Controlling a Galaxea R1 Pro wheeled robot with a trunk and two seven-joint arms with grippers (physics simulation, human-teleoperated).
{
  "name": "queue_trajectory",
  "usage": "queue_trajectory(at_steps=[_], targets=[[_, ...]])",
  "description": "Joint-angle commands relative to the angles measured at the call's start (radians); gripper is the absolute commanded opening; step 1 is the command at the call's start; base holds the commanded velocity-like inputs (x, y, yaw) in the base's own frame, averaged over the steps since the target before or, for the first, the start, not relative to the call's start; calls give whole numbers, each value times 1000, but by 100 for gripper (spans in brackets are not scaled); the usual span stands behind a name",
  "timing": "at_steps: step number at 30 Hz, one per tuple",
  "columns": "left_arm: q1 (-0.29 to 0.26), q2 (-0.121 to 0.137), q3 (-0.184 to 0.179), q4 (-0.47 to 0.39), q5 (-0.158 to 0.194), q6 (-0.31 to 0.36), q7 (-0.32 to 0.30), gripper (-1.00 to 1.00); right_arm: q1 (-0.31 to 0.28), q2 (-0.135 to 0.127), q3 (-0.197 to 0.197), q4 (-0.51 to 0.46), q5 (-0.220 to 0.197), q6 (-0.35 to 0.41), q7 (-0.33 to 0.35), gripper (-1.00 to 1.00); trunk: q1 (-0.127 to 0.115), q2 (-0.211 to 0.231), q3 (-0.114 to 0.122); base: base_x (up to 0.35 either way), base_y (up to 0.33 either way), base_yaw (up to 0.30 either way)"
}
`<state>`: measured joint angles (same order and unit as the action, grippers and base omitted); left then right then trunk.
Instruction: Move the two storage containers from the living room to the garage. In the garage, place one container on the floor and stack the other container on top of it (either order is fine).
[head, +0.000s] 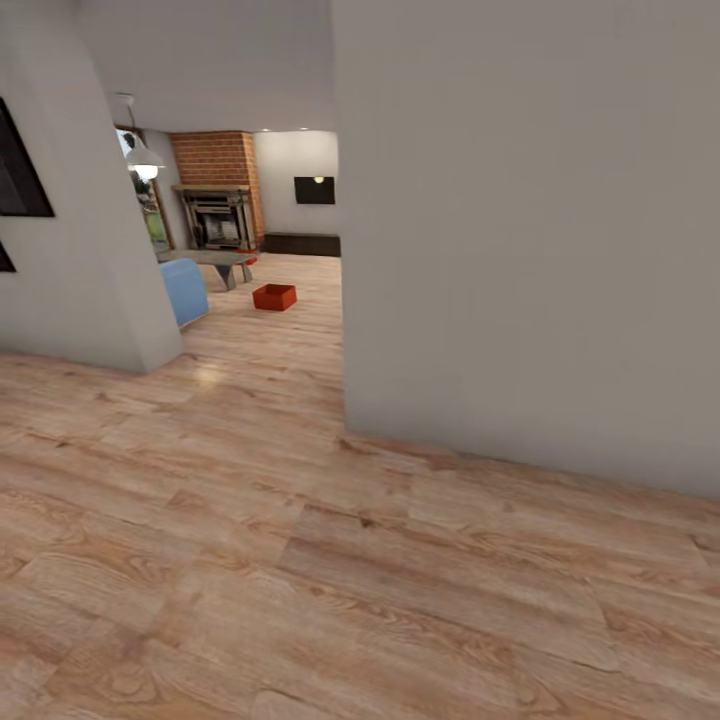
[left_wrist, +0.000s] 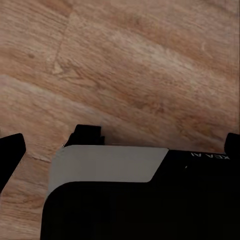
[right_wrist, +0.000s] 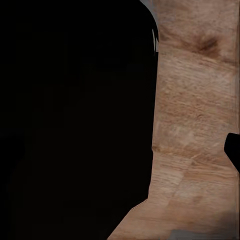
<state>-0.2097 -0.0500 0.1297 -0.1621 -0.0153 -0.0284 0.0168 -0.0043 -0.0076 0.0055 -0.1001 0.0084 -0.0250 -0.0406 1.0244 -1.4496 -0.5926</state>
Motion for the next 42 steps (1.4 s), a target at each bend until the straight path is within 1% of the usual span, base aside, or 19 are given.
queue_trajectory(at_steps=[1, 12, 18, 42], targets=[[-1, -1, 5, 1, -2, -3, 2, 100, 0, 0, 1, 0, 1, -3, -2, 100, 1, 0, -1, 343, 0, 273], [-1, -1, 5, 1, -2, -4, 2, 100, 0, 0, 1, 0, 1, -3, -2, 100, 1, 0, -1, 343, -35, 282], [-1, -6, 5, 1, -2, -4, 2, 100, 0, 0, 1, 0, 1, -3, -2, 100, 1, 0, -1, 343, -24, 286], [-1, -7, 5, 1, -2, -2, 2, 100, 0, 0, 1, 0, 1, -3, -2, 100, 1, 0, -1, 344, 12, 276]])
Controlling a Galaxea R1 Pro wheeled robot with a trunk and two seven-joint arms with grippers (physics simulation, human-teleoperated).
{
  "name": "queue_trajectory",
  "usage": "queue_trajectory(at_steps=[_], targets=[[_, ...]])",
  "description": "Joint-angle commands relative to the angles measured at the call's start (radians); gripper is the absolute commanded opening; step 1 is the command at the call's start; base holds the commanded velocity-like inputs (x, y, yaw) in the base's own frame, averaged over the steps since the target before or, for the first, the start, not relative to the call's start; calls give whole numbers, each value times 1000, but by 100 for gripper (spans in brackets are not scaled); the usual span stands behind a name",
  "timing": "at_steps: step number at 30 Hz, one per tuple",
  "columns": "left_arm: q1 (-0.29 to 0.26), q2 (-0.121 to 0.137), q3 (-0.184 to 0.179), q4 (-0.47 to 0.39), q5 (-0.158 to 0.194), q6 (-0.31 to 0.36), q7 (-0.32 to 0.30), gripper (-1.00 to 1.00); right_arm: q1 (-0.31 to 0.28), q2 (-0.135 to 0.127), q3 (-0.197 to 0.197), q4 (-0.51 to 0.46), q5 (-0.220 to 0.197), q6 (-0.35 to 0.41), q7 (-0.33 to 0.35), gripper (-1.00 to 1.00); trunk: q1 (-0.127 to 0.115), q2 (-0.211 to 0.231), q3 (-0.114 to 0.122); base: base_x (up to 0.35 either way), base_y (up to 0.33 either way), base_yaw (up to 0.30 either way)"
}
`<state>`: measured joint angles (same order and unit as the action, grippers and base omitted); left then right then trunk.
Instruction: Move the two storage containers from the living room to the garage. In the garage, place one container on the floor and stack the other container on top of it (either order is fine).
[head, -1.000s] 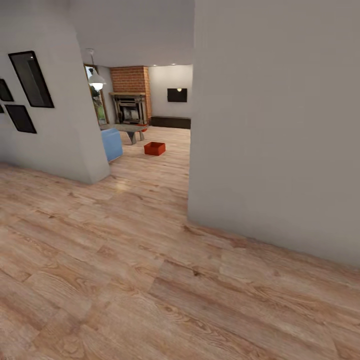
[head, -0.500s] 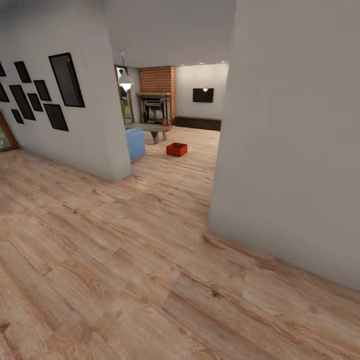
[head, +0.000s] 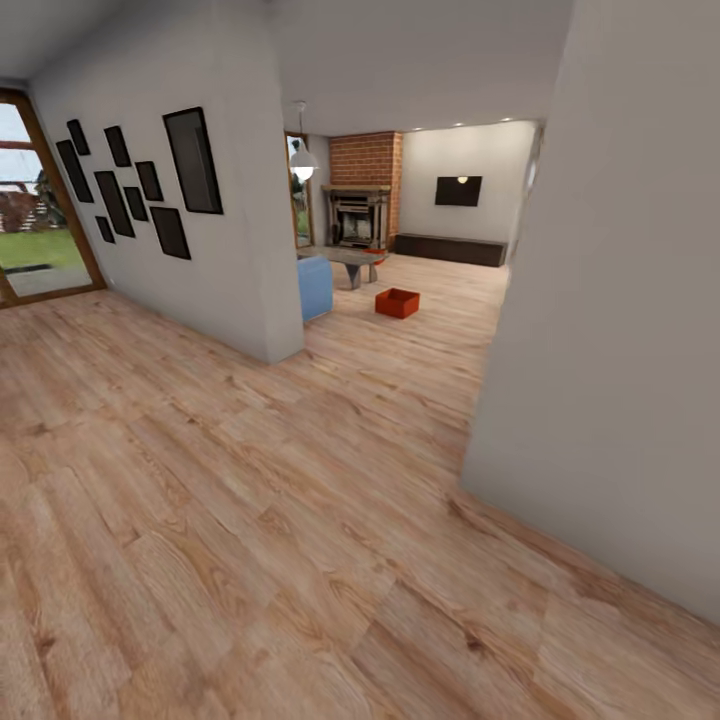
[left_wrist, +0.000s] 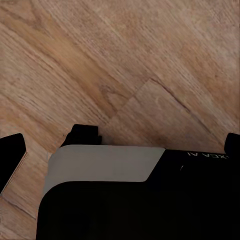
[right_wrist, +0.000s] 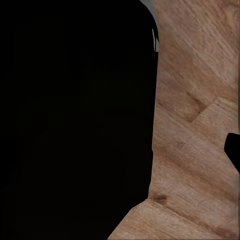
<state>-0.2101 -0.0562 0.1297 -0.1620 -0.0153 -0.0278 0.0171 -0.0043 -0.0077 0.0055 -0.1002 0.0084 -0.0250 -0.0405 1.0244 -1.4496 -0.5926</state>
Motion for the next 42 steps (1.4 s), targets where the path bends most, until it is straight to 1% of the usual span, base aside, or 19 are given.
queue_trajectory(at_steps=[1, 28, 42], targets=[[-1, -1, 5, 1, -2, -3, 1, 100, 0, 0, 1, 0, 1, -3, -2, 100, 1, 0, -1, 344, 71, 103], [-1, -1, 5, 1, -1, -4, 1, 100, 0, 0, -1, 0, 1, -3, -2, 100, 1, 0, 0, 344, 75, 9], [-1, -1, 5, 1, -2, -4, 1, 100, 0, 0, -1, 0, 0, -3, -1, 100, 1, 0, 0, 345, 12, -13]])
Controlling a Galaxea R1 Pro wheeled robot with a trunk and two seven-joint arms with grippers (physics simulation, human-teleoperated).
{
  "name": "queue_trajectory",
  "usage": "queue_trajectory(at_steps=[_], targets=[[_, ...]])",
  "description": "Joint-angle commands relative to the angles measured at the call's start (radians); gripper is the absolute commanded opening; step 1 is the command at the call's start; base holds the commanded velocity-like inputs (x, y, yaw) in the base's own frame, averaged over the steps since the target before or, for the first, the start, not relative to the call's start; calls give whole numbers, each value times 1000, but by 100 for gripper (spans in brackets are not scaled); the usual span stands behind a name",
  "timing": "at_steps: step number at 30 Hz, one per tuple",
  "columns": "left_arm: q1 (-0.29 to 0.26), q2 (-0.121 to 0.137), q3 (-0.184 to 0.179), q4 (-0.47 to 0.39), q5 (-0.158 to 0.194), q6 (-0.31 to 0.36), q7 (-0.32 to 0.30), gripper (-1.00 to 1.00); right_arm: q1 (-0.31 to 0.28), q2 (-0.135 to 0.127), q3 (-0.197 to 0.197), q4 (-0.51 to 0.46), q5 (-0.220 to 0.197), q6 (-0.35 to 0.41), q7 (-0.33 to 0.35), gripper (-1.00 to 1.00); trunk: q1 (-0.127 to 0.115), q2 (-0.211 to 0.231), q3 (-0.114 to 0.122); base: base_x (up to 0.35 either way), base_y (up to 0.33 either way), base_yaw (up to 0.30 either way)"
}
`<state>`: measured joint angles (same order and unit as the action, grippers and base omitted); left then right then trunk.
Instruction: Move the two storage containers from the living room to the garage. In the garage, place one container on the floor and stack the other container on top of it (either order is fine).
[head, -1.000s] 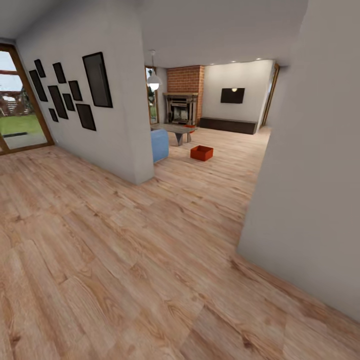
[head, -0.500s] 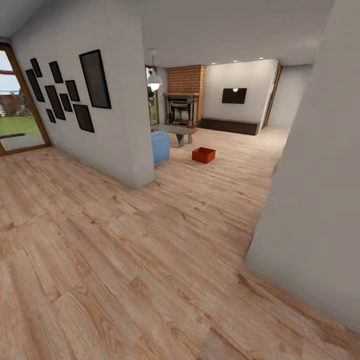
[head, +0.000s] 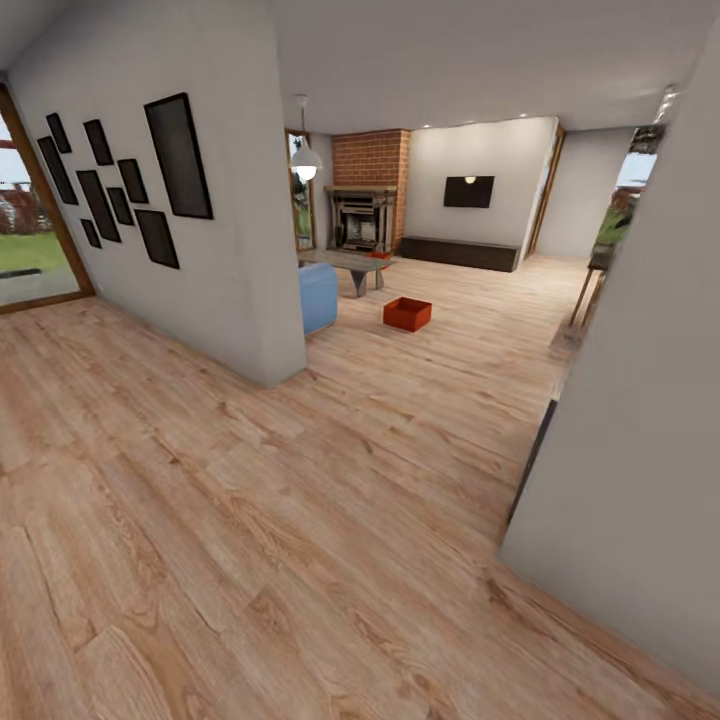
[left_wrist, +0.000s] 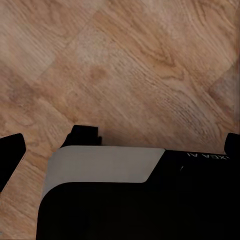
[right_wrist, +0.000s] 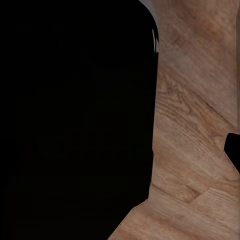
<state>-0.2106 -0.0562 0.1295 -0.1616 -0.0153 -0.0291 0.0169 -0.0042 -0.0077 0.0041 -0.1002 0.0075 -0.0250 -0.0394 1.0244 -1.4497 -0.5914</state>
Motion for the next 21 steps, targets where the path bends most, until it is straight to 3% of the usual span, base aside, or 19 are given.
queue_trajectory(at_steps=[1, 21], targets=[[-1, -1, 5, 1, -2, -3, 2, 100, 0, 0, 1, 0, 1, -3, -2, 100, 1, 0, -1, 345, 0, -130], [-1, 0, 5, 0, -2, -3, 2, 100, 0, 2, 1, 0, 1, -3, -2, 100, 1, 0, -1, 344, 0, -45]])
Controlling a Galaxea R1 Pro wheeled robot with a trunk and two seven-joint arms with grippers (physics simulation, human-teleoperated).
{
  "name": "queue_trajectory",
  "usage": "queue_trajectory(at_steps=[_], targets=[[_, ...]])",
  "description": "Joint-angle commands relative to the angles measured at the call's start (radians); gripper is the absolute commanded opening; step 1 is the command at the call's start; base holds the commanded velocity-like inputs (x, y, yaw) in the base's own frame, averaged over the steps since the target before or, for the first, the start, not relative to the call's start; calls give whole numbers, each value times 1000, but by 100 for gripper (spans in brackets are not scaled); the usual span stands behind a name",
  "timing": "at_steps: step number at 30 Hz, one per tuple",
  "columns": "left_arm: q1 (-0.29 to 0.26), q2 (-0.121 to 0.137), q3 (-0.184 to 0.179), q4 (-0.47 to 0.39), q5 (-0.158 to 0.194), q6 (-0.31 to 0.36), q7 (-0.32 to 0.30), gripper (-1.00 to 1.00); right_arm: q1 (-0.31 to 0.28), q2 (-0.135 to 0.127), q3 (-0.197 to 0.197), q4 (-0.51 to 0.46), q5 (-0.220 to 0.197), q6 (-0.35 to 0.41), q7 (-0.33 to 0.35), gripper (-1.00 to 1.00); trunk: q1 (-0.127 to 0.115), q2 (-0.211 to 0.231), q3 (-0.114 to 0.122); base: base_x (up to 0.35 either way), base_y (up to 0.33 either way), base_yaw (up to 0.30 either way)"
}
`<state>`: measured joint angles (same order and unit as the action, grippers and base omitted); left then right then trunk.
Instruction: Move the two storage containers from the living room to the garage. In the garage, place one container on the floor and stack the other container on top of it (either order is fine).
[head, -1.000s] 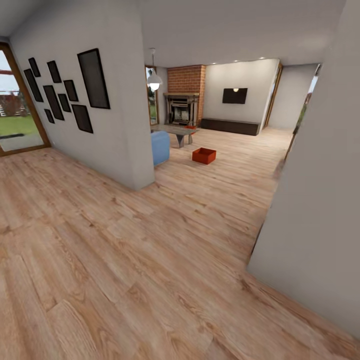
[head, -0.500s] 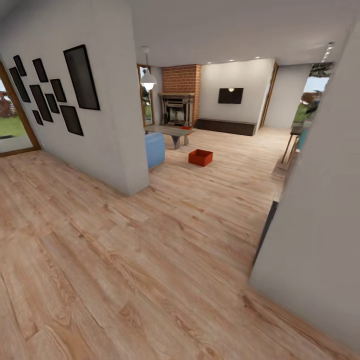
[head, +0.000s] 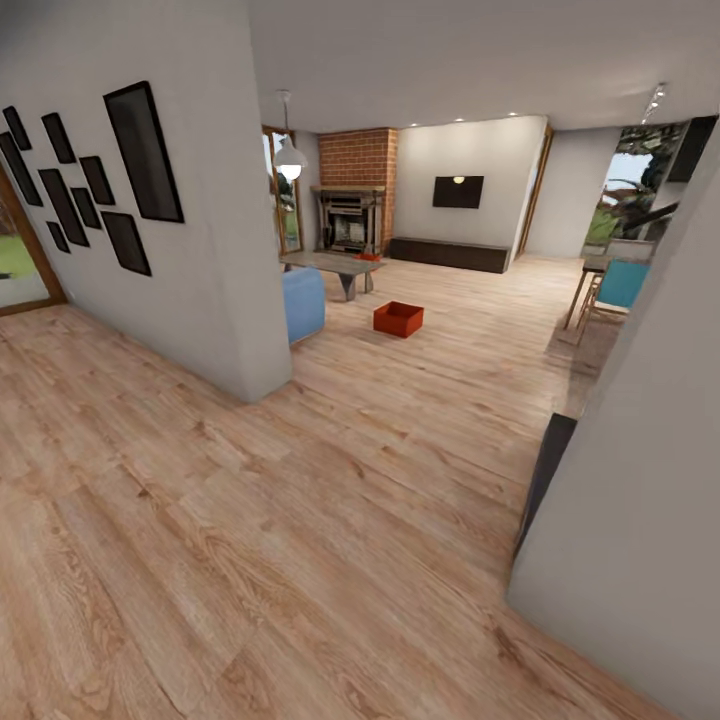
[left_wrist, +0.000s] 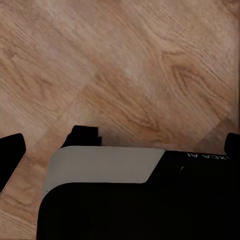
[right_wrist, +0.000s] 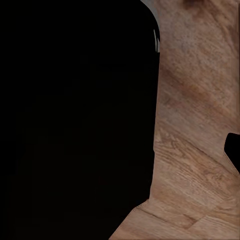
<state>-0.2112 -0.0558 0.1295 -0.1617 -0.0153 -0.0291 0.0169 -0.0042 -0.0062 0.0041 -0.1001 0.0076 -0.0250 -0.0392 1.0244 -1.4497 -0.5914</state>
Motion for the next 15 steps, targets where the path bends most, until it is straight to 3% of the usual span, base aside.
queue_trajectory(at_steps=[1, 5, 15], targets=[[0, -1, 5, 1, -2, -3, 2, 100, 0, 0, 1, 0, 0, -3, -2, 100, 1, 0, -1, 344, 0, -153], [0, -1, 5, 1, -2, -3, 2, 100, 0, 0, 1, 0, 1, -3, -2, 100, 1, 0, -1, 344, 0, -132], [0, 0, 5, 1, -3, 2, 2, 100, 0, 0, 1, 0, 2, -3, -2, 100, 1, 0, -1, 344, 0, -18]])
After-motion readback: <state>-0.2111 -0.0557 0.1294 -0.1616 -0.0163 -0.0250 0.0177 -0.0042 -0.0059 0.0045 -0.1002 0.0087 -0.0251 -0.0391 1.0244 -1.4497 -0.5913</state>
